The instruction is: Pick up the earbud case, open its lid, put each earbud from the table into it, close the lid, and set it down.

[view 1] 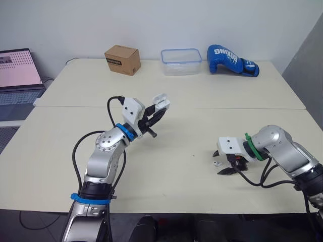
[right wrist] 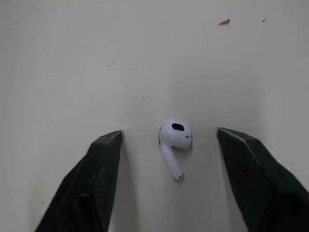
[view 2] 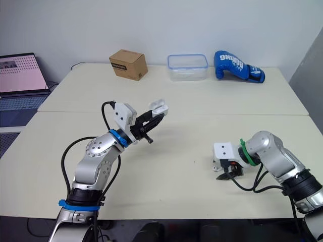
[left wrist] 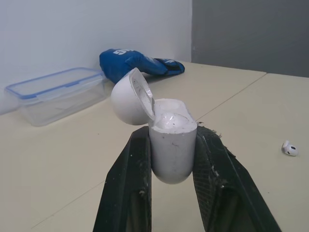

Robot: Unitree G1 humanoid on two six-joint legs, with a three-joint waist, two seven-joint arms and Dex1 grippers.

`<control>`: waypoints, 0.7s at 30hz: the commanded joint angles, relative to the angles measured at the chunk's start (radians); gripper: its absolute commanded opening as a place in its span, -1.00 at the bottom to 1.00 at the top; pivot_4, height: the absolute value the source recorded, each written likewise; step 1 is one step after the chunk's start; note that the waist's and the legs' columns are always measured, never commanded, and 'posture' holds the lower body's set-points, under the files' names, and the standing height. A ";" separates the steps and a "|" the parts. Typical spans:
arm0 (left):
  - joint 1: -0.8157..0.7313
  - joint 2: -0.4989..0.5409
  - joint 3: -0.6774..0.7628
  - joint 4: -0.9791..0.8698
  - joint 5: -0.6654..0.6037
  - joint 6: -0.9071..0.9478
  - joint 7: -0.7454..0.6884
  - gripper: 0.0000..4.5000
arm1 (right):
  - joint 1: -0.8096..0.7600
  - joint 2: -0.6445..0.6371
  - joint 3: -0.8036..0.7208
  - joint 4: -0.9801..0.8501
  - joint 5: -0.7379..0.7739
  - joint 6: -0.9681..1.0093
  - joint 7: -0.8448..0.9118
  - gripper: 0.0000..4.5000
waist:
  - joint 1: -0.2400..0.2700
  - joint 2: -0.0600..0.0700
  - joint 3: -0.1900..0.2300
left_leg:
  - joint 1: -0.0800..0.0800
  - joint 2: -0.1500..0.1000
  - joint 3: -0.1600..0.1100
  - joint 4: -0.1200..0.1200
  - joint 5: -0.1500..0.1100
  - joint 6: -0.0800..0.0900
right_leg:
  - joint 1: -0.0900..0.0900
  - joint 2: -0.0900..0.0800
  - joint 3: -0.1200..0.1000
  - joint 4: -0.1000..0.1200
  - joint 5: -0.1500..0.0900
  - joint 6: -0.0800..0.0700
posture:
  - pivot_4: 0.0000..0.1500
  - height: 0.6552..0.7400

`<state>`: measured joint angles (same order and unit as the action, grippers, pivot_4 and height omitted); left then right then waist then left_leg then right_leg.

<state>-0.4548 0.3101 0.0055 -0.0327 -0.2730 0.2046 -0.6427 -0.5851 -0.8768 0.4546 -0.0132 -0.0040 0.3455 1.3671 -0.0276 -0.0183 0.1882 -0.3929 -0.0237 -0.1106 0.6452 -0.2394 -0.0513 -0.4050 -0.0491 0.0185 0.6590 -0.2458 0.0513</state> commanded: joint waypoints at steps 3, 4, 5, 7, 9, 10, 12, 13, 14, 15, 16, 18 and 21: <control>0.012 0.002 -0.007 -0.052 -0.002 -0.025 -0.001 -0.66 | -0.027 0.016 -0.003 0.057 -0.028 -0.023 0.027 -0.49 | 0.000 0.000 0.000 | 0.000 0.000 0.000 0.000 0.000 0.000 | 0.000 0.000 0.000 0.000 0.000 0.000 | 1.00 1.00; 0.013 0.000 -0.008 -0.054 -0.002 -0.025 -0.001 -0.66 | -0.029 0.018 -0.007 0.057 -0.026 -0.019 0.030 -0.64 | 0.000 0.000 0.000 | 0.000 0.000 0.000 0.000 0.000 0.000 | 0.000 0.000 0.000 0.000 0.000 0.000 | 1.00 1.00; 0.013 -0.002 -0.010 -0.055 -0.001 -0.026 0.000 -0.66 | -0.030 0.017 -0.009 0.057 -0.026 -0.020 0.033 -0.79 | 0.000 0.000 0.000 | 0.000 0.000 0.000 0.000 0.000 0.000 | 0.000 0.000 0.000 0.000 0.000 0.000 | 1.00 1.00; 0.011 -0.006 -0.014 -0.052 -0.001 -0.027 0.000 -0.66 | -0.028 0.009 -0.016 0.055 -0.028 -0.020 0.038 -0.82 | 0.000 0.000 0.000 | 0.000 0.000 0.000 0.000 0.000 0.000 | 0.000 0.000 0.000 0.000 0.000 0.000 | 1.00 1.00; 0.009 -0.011 -0.017 -0.051 0.000 -0.028 0.001 -0.66 | -0.020 -0.010 -0.032 0.048 -0.023 -0.013 0.044 -0.82 | 0.000 0.000 0.000 | 0.000 0.000 0.000 0.000 0.000 0.000 | 0.000 0.000 0.000 0.000 0.000 0.000 | 1.00 1.00; 0.010 -0.013 -0.019 -0.053 0.000 -0.028 0.003 -0.66 | -0.014 -0.022 -0.042 0.044 -0.020 -0.012 0.044 -0.82 | 0.000 0.000 0.000 | 0.000 0.000 0.000 0.000 0.000 0.000 | 0.000 0.000 0.000 0.000 0.000 0.000 | 1.00 1.00; 0.014 -0.018 -0.024 -0.056 0.000 -0.030 0.007 -0.66 | 0.017 -0.069 -0.080 0.040 -0.008 -0.006 0.043 -0.82 | 0.004 0.000 0.000 | 0.000 -0.001 0.000 0.000 0.000 0.000 | 0.000 -0.001 0.000 0.000 0.000 0.000 | 1.00 1.00; 0.017 -0.019 -0.026 -0.057 0.002 -0.033 0.009 -0.66 | 0.038 -0.097 -0.097 0.044 -0.007 -0.011 0.045 -0.82 | 0.008 0.000 0.000 | -0.001 -0.001 0.000 0.000 0.000 0.000 | 0.000 -0.001 0.000 0.000 0.000 0.000 | 1.00 1.00; 0.023 -0.022 -0.026 -0.059 0.002 -0.034 0.012 -0.66 | 0.065 -0.134 -0.117 0.061 -0.014 -0.028 0.040 -0.82 | 0.010 0.000 0.000 | -0.001 -0.002 -0.001 0.000 0.000 0.000 | 0.000 -0.002 0.000 0.000 0.000 0.000 | 1.00 1.00; 0.029 -0.023 -0.025 -0.062 0.001 -0.035 0.015 -0.66 | 0.095 -0.173 -0.137 0.079 -0.022 -0.038 0.031 -0.82 | 0.014 0.000 0.000 | -0.001 -0.003 0.000 0.000 0.000 0.000 | 0.000 -0.003 0.000 0.000 0.000 0.000 | 1.00 1.00; 0.035 -0.024 -0.023 -0.064 0.000 -0.036 0.018 -0.66 | 0.124 -0.209 -0.157 0.096 -0.031 -0.045 0.020 -0.82 | 0.018 0.000 0.000 | -0.001 -0.003 0.000 0.000 0.000 0.000 | 0.000 -0.003 -0.001 -0.001 0.000 0.000 | 1.00 1.00; 0.048 -0.026 -0.021 -0.072 -0.003 -0.035 0.024 -0.66 | 0.178 -0.266 -0.192 0.129 -0.046 -0.069 -0.006 -0.82 | 0.025 0.000 0.000 | -0.001 -0.004 0.000 0.000 0.000 0.000 | 0.000 -0.004 0.000 -0.001 0.000 0.000 | 1.00 1.00; 0.072 -0.034 -0.033 -0.086 -0.008 -0.034 0.028 -0.66 | 0.249 -0.334 -0.221 0.194 -0.074 -0.116 -0.041 -0.82 | 0.027 0.000 0.000 | -0.001 -0.004 0.001 0.000 0.000 0.000 | 0.001 -0.005 0.000 -0.002 0.000 0.000 | 1.00 1.00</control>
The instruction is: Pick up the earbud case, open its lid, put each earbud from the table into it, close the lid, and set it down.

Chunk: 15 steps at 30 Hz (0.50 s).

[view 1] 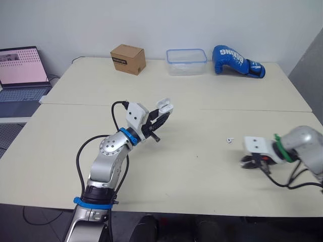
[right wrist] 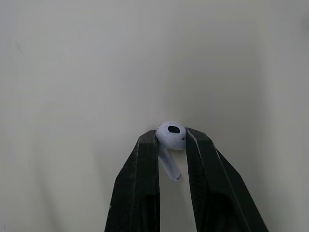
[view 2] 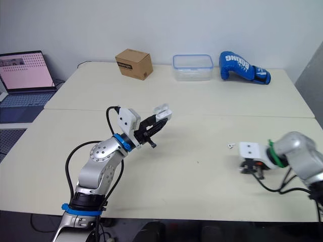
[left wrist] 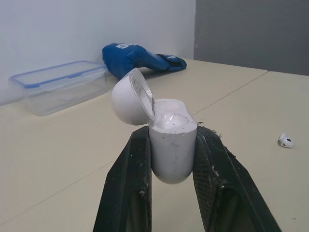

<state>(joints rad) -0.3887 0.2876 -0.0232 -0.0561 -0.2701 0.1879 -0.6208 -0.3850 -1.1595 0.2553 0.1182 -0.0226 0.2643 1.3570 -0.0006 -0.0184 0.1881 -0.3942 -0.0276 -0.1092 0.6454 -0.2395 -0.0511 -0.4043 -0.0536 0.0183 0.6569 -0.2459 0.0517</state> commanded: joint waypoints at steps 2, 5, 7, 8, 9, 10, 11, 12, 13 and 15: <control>0.015 -0.021 -0.017 -0.074 -0.011 -0.012 0.008 -0.66 | 0.086 -0.084 -0.023 0.091 -0.083 -0.066 -0.046 -0.82 | 0.000 0.000 0.000 | 0.000 0.000 0.000 0.000 0.000 0.000 | 0.000 0.000 0.000 0.000 0.000 0.000 | 1.00 1.00; 0.008 -0.027 -0.019 -0.074 -0.009 -0.007 0.013 -0.66 | 0.111 -0.115 -0.014 0.126 -0.124 -0.116 -0.052 -0.67 | 0.000 -0.001 -0.001 | 0.001 0.000 0.000 0.000 0.000 0.000 | 0.001 0.000 0.000 0.000 0.000 0.000 | 1.00 1.00; 0.009 -0.027 -0.017 -0.078 -0.009 -0.004 0.016 -0.66 | 0.123 -0.130 -0.011 0.149 -0.146 -0.157 -0.057 -0.35 | 0.001 -0.001 -0.001 | 0.001 0.000 0.001 0.000 0.000 0.000 | 0.002 0.000 0.000 0.000 0.000 0.001 | 1.00 1.00; 0.011 -0.026 -0.016 -0.079 -0.009 -0.004 0.017 -0.66 | 0.127 -0.128 -0.014 0.160 -0.143 -0.161 -0.054 -0.21 | 0.002 -0.002 -0.001 | 0.001 0.000 0.000 0.000 0.000 0.000 | 0.002 0.000 0.000 0.000 0.000 0.001 | 1.00 1.00; 0.014 -0.026 -0.016 -0.083 -0.009 -0.002 0.018 -0.66 | 0.128 -0.122 -0.016 0.171 -0.141 -0.162 -0.053 -0.05 | 0.002 -0.002 -0.001 | 0.001 0.000 0.000 0.000 0.000 0.000 | 0.002 0.000 0.000 -0.001 -0.001 0.001 | 1.00 1.00; 0.018 -0.025 -0.016 -0.089 -0.010 -0.001 0.019 -0.66 | 0.132 -0.119 -0.020 0.178 -0.138 -0.161 -0.052 0.12 | 0.002 -0.002 -0.001 | 0.001 0.000 0.000 0.000 0.000 0.000 | 0.002 0.000 0.000 -0.001 -0.001 0.001 | 1.00 1.00; 0.021 -0.025 -0.017 -0.093 -0.010 0.001 0.020 -0.66 | 0.127 -0.110 -0.019 0.189 -0.145 -0.171 -0.063 0.27 | 0.002 -0.002 -0.001 | 0.001 0.000 0.000 0.000 0.000 0.000 | 0.002 0.000 0.000 -0.001 -0.001 0.001 | 1.00 1.00; 0.025 -0.024 -0.018 -0.099 -0.011 0.004 0.023 -0.66 | 0.123 -0.102 -0.018 0.192 -0.149 -0.174 -0.066 0.41 | 0.003 -0.002 -0.001 | 0.001 0.000 0.000 0.000 0.000 0.000 | 0.002 0.000 0.000 -0.002 -0.001 0.001 | 1.00 1.00; 0.027 -0.023 -0.019 -0.103 -0.012 0.007 0.025 -0.66 | 0.116 -0.093 -0.016 0.191 -0.152 -0.171 -0.066 0.41 | 0.003 -0.002 -0.001 | 0.001 0.000 -0.001 0.000 0.000 0.000 | 0.003 0.000 -0.001 -0.002 -0.001 0.001 | 1.00 1.00; 0.031 -0.023 -0.020 -0.112 -0.013 0.013 0.029 -0.66 | 0.101 -0.076 -0.011 0.178 -0.156 -0.168 -0.056 0.41 | 0.002 -0.003 -0.002 | 0.001 0.000 -0.001 0.000 0.000 0.000 | 0.005 0.000 -0.002 -0.004 0.000 0.001 | 1.00 1.00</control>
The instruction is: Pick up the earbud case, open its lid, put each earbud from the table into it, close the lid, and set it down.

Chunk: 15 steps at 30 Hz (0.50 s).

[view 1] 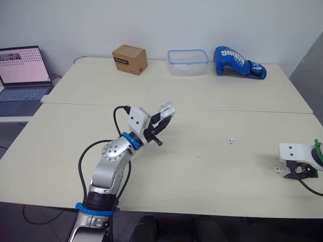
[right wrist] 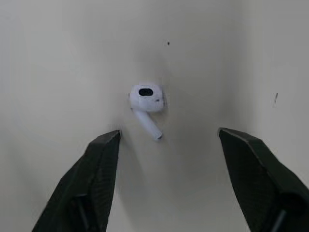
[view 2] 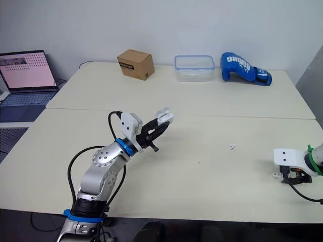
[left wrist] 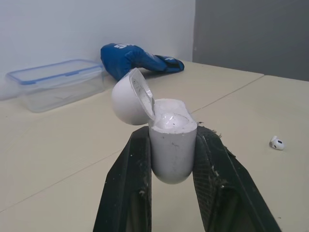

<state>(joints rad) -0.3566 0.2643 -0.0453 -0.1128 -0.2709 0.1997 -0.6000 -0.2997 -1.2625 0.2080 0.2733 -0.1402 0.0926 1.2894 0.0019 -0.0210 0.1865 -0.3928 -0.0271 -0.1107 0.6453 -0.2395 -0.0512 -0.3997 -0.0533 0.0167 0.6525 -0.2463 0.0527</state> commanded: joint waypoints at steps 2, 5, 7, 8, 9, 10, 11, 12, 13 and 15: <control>-0.001 0.001 0.004 -0.061 -0.013 0.009 0.011 -0.66 | 0.005 0.035 0.044 -0.004 -0.043 0.000 0.031 0.41 | -0.002 -0.001 0.000 | 0.005 0.002 -0.001 -0.001 0.000 0.000 | 0.008 0.001 -0.001 -0.006 0.001 0.001 | 1.00 1.00; 0.001 0.003 0.008 -0.070 -0.013 0.016 0.015 -0.66 | 0.000 0.034 0.054 -0.056 -0.059 -0.019 0.062 0.41 | -0.002 -0.001 0.000 | 0.011 0.001 0.000 -0.001 -0.001 0.000 | 0.014 0.001 -0.001 -0.008 -0.002 0.006 | 1.00 1.00; 0.003 0.004 0.010 -0.073 -0.014 0.020 0.017 -0.66 | -0.005 0.038 0.059 -0.091 -0.062 -0.014 0.085 0.41 | -0.002 -0.001 0.000 | 0.011 0.002 0.000 -0.001 -0.001 0.000 | 0.014 0.001 -0.001 -0.007 -0.002 0.006 | 1.00 1.00; 0.005 0.005 0.009 -0.077 -0.013 0.022 0.019 -0.66 | -0.010 0.044 0.063 -0.106 -0.066 -0.021 0.092 0.41 | -0.003 -0.001 0.000 | 0.011 0.002 0.000 -0.002 -0.001 0.000 | 0.013 0.001 -0.001 -0.007 -0.002 0.006 | 1.00 1.00; 0.007 0.005 0.008 -0.079 -0.012 0.024 0.021 -0.66 | -0.019 0.052 0.066 -0.117 -0.072 -0.029 0.096 0.41 | -0.004 -0.001 0.000 | 0.011 0.002 0.000 -0.002 -0.001 0.000 | 0.013 0.001 -0.001 -0.007 -0.002 0.006 | 1.00 1.00; 0.009 0.005 0.007 -0.083 -0.011 0.025 0.023 -0.66 | -0.025 0.060 0.067 -0.124 -0.076 -0.033 0.097 0.41 | -0.004 -0.001 0.000 | 0.011 0.003 0.000 -0.002 -0.001 0.000 | 0.013 0.001 -0.001 -0.007 -0.002 0.005 | 1.00 1.00; 0.011 0.005 0.005 -0.085 -0.010 0.026 0.025 -0.66 | -0.028 0.065 0.066 -0.126 -0.080 -0.035 0.097 0.41 | -0.004 -0.001 0.000 | 0.011 0.003 -0.001 -0.002 -0.001 0.000 | 0.013 0.002 -0.001 -0.007 -0.002 0.005 | 1.00 1.00; 0.015 0.005 0.003 -0.089 -0.010 0.027 0.026 -0.66 | -0.037 0.072 0.070 -0.124 -0.087 -0.032 0.104 0.41 | -0.004 -0.001 0.000 | 0.011 0.003 -0.001 -0.002 -0.001 0.000 | 0.013 0.002 -0.001 -0.007 -0.002 0.005 | 1.00 1.00; 0.018 0.005 0.001 -0.094 -0.010 0.030 0.028 -0.66 | -0.045 0.077 0.076 -0.114 -0.097 -0.038 0.110 0.41 | -0.006 -0.001 0.000 | 0.011 0.003 -0.001 -0.002 -0.001 0.000 | 0.013 0.002 -0.001 -0.007 -0.002 0.005 | 1.00 1.00; 0.024 0.005 -0.002 -0.101 -0.008 0.032 0.030 -0.66 | -0.057 0.080 0.087 -0.089 -0.118 -0.061 0.118 0.41 | -0.009 -0.001 0.000 | 0.012 0.003 0.000 -0.002 -0.001 0.000 | 0.013 0.002 0.000 -0.007 -0.002 0.006 | 1.00 1.00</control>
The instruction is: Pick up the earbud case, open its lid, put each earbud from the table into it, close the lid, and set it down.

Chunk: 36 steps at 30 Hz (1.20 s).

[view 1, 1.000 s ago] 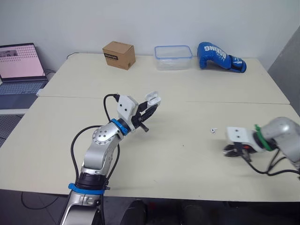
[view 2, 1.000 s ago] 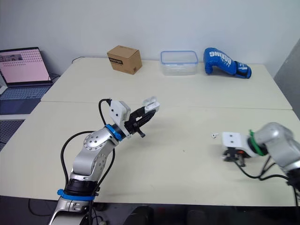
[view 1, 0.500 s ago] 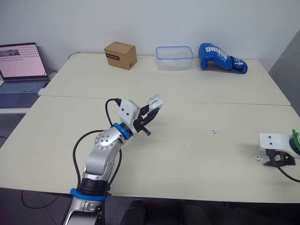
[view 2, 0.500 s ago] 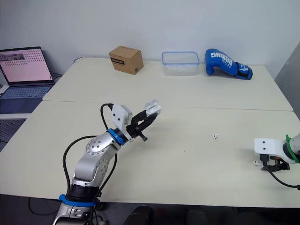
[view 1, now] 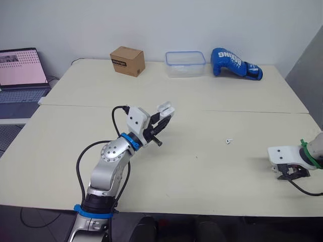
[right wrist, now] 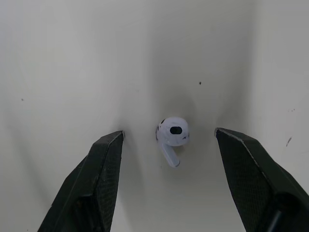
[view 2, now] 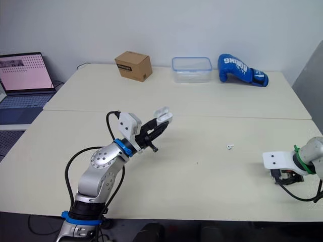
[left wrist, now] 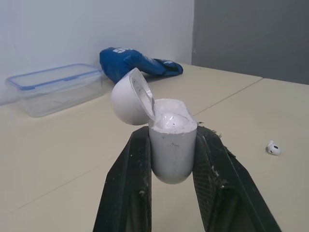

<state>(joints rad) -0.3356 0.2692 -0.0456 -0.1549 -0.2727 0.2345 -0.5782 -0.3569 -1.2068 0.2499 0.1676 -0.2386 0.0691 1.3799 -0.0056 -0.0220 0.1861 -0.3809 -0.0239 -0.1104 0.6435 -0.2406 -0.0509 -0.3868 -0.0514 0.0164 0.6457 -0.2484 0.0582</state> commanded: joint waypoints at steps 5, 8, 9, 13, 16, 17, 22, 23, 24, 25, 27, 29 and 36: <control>0.010 0.003 0.000 -0.063 -0.008 0.002 0.012 -0.66 | -0.035 0.039 0.063 0.042 -0.052 -0.105 0.041 0.41 | -0.001 0.000 0.000 | 0.000 0.000 0.000 0.000 0.000 0.000 | 0.000 0.000 0.000 0.000 0.000 0.000 | 1.00 1.00; 0.010 0.003 -0.001 -0.063 -0.008 0.004 0.012 -0.66 | -0.064 0.059 0.073 0.056 -0.070 -0.126 0.051 0.41 | -0.001 -0.001 0.000 | 0.000 0.000 0.000 0.000 0.000 0.000 | 0.000 0.000 0.000 0.000 0.000 0.000 | 1.00 1.00; 0.009 0.002 -0.001 -0.063 -0.007 0.005 0.012 -0.66 | -0.074 0.068 0.077 0.058 -0.074 -0.130 0.056 0.33 | -0.002 -0.001 -0.001 | 0.000 0.000 0.000 0.000 0.000 0.000 | 0.000 0.000 0.000 0.000 0.000 0.000 | 1.00 1.00; 0.004 -0.004 -0.001 -0.061 -0.019 0.017 0.012 -0.66 | -0.105 0.093 0.088 0.082 -0.090 -0.144 0.073 -0.17 | -0.015 -0.005 -0.003 | 0.001 0.001 0.001 0.000 0.000 0.000 | 0.000 0.000 0.000 0.000 0.000 0.000 | 1.00 1.00; 0.008 -0.006 -0.006 -0.074 -0.028 0.031 0.009 -0.66 | -0.114 0.099 0.088 0.095 -0.101 -0.152 0.084 -0.64 | -0.023 -0.006 -0.003 | 0.001 0.001 0.001 0.001 0.000 0.000 | 0.001 0.000 0.001 0.000 0.001 0.000 | 1.00 1.00; 0.009 -0.006 -0.007 -0.076 -0.029 0.034 0.009 -0.66 | -0.117 0.099 0.087 0.100 -0.101 -0.152 0.089 -0.81 | -0.024 -0.006 -0.003 | 0.001 0.001 0.001 0.001 0.000 0.000 | 0.001 0.000 0.001 0.000 0.001 0.000 | 1.00 1.00; 0.012 -0.004 -0.009 -0.081 -0.031 0.041 0.007 -0.66 | -0.131 0.099 0.069 0.091 -0.078 -0.138 0.110 -0.84 | -0.024 -0.006 -0.003 | 0.001 0.000 0.001 0.001 0.000 0.000 | 0.001 0.000 0.001 0.000 0.001 0.000 | 1.00 1.00; 0.012 -0.004 -0.010 -0.080 -0.030 0.041 0.007 -0.66 | -0.141 0.107 0.059 0.081 -0.063 -0.121 0.114 -0.84 | -0.024 -0.006 -0.003 | 0.001 0.000 0.001 0.000 0.000 0.000 | 0.001 0.000 0.001 0.000 0.001 0.000 | 1.00 1.00; 0.012 -0.004 -0.009 -0.078 -0.030 0.039 0.006 -0.66 | -0.155 0.124 0.045 0.059 -0.036 -0.082 0.123 -0.84 | -0.024 -0.006 -0.003 | 0.001 0.000 0.001 0.000 0.000 0.000 | 0.001 0.000 0.001 0.000 0.001 0.000 | 1.00 1.00; 0.012 -0.005 -0.010 -0.075 -0.029 0.037 0.005 -0.66 | -0.170 0.157 0.018 0.020 0.014 0.015 0.132 -0.84 | -0.026 -0.006 -0.003 | 0.001 0.001 0.001 0.000 0.000 0.000 | 0.000 0.000 0.001 0.000 0.001 -0.001 | 1.00 1.00; 0.009 -0.008 -0.012 -0.066 -0.026 0.030 0.004 -0.66 | -0.222 0.268 -0.058 -0.075 0.152 0.286 0.115 -0.84 | -0.031 -0.005 -0.003 | 0.001 0.001 0.001 0.000 0.000 0.000 | 0.000 0.001 0.002 0.001 0.001 -0.001 | 1.00 1.00; 0.002 -0.013 -0.012 -0.051 -0.022 0.018 0.004 -0.66 | -0.293 0.398 -0.147 -0.153 0.273 0.547 0.033 -0.84 | -0.035 -0.002 -0.002 | 0.001 0.002 0.002 0.000 0.000 0.000 | -0.002 0.002 0.003 0.003 0.003 -0.004 | 1.00 1.00; -0.059 -0.065 -0.023 0.049 0.007 -0.047 0.037 -0.66 | -0.460 0.920 -0.564 -0.426 0.631 1.088 -0.427 -0.84 | 0.006 0.003 0.001 | -0.004 0.000 -0.006 0.000 0.000 -0.001 | -0.003 0.002 -0.002 0.002 0.004 -0.007 | 1.00 1.00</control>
<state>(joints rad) -0.3627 0.2198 -0.0710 -0.1066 -0.2731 0.2295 -0.5538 -0.8099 -0.3517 -0.2147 -0.1861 0.3142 1.0756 1.0740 0.0009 -0.0189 0.1872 -0.3857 -0.0247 -0.1170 0.6434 -0.2408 -0.0517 -0.3900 -0.0495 0.0143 0.6470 -0.2439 0.0517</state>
